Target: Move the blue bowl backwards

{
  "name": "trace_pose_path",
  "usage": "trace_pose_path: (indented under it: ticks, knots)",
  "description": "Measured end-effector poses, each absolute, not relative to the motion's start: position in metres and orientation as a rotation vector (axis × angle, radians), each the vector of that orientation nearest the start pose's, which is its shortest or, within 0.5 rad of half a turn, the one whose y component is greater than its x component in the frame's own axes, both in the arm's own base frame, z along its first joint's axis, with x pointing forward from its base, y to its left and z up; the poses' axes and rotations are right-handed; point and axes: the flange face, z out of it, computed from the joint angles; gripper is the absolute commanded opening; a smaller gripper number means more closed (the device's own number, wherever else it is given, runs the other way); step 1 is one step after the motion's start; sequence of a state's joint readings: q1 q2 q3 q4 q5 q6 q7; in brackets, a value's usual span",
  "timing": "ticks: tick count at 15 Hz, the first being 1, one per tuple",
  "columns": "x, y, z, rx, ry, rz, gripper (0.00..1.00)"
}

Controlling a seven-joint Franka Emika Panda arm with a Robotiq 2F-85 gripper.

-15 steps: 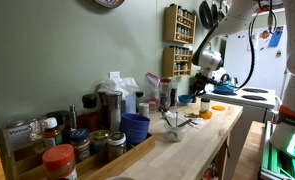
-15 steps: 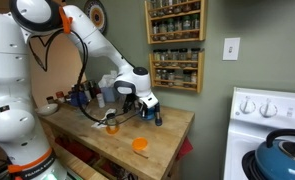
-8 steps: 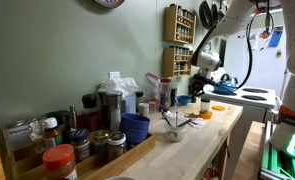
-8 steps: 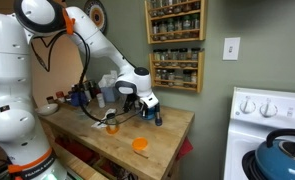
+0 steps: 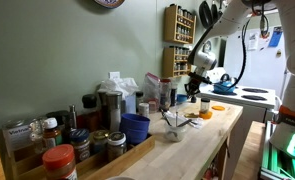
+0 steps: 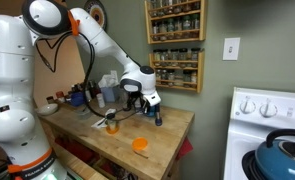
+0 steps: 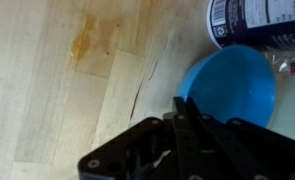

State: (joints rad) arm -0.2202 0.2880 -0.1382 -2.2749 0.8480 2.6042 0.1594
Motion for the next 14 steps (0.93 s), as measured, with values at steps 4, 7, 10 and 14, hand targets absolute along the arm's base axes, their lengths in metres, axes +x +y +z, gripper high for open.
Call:
trace_pose_path:
  ticks: [4, 7, 10, 14]
  knots:
    - [0.515, -0.210, 0.227, -2.192, 1.648, -0.137, 0.01]
    - [0.524, -0.216, 0.222, -2.184, 1.673, -0.151, 0.01]
    - [0.528, -0.219, 0.217, -2.187, 1.683, -0.162, 0.31]
    - [0.530, -0.217, 0.216, -2.190, 1.679, -0.161, 0.58]
